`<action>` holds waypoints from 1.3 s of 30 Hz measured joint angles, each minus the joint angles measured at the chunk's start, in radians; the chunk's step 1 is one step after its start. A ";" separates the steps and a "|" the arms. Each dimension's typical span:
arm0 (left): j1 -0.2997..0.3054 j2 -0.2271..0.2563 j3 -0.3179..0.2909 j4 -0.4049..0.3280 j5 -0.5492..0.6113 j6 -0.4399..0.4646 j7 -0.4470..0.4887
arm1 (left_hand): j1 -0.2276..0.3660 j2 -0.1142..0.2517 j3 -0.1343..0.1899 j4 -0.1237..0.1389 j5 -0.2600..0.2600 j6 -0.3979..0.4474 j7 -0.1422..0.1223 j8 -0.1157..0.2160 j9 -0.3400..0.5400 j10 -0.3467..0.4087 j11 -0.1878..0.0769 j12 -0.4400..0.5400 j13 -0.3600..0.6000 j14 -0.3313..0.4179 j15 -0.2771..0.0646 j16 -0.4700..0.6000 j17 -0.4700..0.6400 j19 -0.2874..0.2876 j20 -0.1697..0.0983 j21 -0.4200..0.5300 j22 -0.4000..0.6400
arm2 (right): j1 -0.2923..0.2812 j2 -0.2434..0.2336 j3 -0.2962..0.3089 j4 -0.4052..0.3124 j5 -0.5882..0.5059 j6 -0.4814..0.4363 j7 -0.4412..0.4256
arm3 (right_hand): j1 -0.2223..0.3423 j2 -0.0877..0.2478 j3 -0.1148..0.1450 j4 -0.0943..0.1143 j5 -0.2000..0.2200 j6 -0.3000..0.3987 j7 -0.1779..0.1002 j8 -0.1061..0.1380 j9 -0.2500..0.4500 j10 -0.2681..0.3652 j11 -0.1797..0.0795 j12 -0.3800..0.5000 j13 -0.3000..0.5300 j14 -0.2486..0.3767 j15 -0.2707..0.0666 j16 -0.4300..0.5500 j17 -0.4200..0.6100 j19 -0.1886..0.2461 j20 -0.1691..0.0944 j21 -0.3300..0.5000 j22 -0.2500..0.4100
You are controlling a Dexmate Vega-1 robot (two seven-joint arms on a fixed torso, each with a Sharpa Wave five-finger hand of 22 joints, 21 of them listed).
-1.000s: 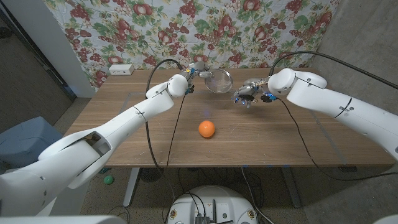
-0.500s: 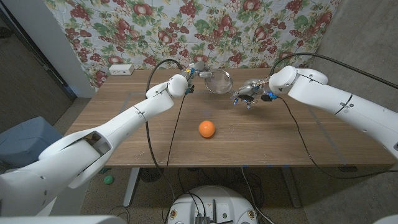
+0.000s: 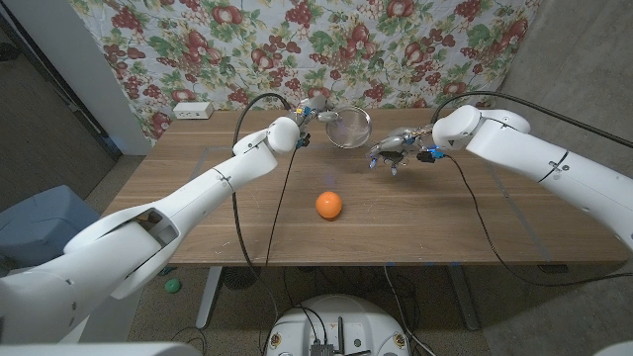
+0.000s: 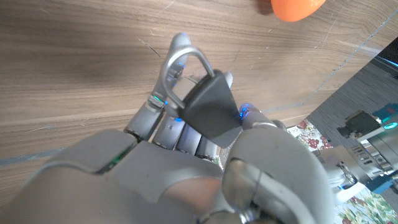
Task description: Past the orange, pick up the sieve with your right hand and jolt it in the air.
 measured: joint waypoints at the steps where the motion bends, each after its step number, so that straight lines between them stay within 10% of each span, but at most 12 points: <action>1: 0.000 0.000 0.000 0.000 -0.001 0.000 0.000 | 0.000 0.000 -0.002 -0.002 0.000 -0.008 0.001 -0.006 -0.003 -0.003 -0.003 -0.007 -0.003 -0.004 -0.003 0.000 0.000 -0.003 0.003 0.000 0.000 | -0.002 -0.001 0.002 0.000 0.000 0.000 0.000 | 0.000 0.000 0.007 0.007 0.000 0.000 0.000 0.004 0.004 0.000 0.000 0.003 0.000 0.000 0.000 0.000 0.000 -0.002 -0.002 0.000 0.000; 9: 0.007 -0.001 -0.010 0.009 -0.026 -0.018 -0.001 | -0.055 -0.041 -0.064 0.002 0.011 -0.113 0.012 -0.091 -0.049 -0.042 -0.028 -0.065 -0.031 -0.030 0.006 -0.003 -0.011 -0.023 0.023 0.006 -0.005 | -0.037 -0.016 0.039 0.003 0.042 0.047 -0.029 | 0.022 0.022 0.032 0.032 0.007 0.000 0.000 0.019 0.027 0.002 -0.002 0.012 0.000 0.000 0.000 0.001 0.000 -0.005 0.002 0.007 -0.003; 20: 0.018 0.003 -0.023 0.014 -0.065 -0.053 -0.006 | -0.175 -0.100 -0.138 0.003 0.015 -0.296 0.003 -0.247 -0.120 -0.298 0.039 -0.175 -0.071 -0.148 0.031 -0.041 -0.013 -0.099 0.063 -0.018 -0.010 | -0.039 -0.021 0.047 0.019 0.058 0.054 -0.028 | 0.034 0.035 0.037 0.037 0.007 -0.005 0.005 0.064 0.073 0.002 -0.002 0.042 -0.002 0.000 0.000 0.012 0.000 -0.005 0.002 0.033 -0.012; 39: 0.075 0.032 -0.073 -0.016 -0.121 -0.116 0.023 | -0.284 -0.123 -0.188 0.000 0.015 -0.561 -0.061 -0.391 -0.195 -0.740 0.100 -0.255 -0.128 -0.356 0.073 -0.069 -0.016 -0.217 0.102 -0.080 -0.009 | -0.009 -0.007 0.037 0.077 0.117 0.071 0.051 | 0.034 0.034 0.057 0.043 0.007 -0.012 0.013 0.138 0.157 0.015 0.001 0.110 -0.002 0.025 0.000 0.022 0.000 0.027 0.013 0.081 -0.035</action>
